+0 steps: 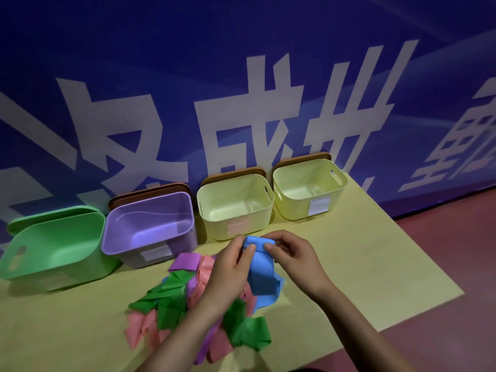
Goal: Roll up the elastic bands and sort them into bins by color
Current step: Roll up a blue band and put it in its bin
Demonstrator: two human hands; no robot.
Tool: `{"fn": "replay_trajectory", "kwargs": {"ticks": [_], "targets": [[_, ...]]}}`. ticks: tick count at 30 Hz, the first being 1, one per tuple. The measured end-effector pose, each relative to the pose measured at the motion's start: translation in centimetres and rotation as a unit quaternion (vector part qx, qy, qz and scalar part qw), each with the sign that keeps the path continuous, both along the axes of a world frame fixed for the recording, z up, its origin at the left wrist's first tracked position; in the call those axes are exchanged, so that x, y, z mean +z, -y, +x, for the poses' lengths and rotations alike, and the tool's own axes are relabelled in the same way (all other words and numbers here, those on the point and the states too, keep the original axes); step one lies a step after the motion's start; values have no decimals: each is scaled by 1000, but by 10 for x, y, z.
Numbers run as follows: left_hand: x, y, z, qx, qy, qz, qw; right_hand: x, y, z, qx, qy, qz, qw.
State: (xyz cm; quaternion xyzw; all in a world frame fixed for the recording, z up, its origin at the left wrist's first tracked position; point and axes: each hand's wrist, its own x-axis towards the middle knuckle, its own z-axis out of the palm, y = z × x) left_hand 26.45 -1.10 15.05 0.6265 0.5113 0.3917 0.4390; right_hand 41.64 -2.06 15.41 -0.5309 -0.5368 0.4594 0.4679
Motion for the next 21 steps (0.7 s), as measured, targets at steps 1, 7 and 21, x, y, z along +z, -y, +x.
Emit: {"fn": "replay_trajectory", "kwargs": {"ticks": [1,7,21], "targets": [[2,1,-2,-3,-9,14,1000,0,0,-3,0,1,-1,1000],[8,3,-27,15,90,-44,995,4,6,-35,-19,8,36,999],[29,-2,-95,51,156,-141,976,15,3,-101,-30,263,270,926]]}}
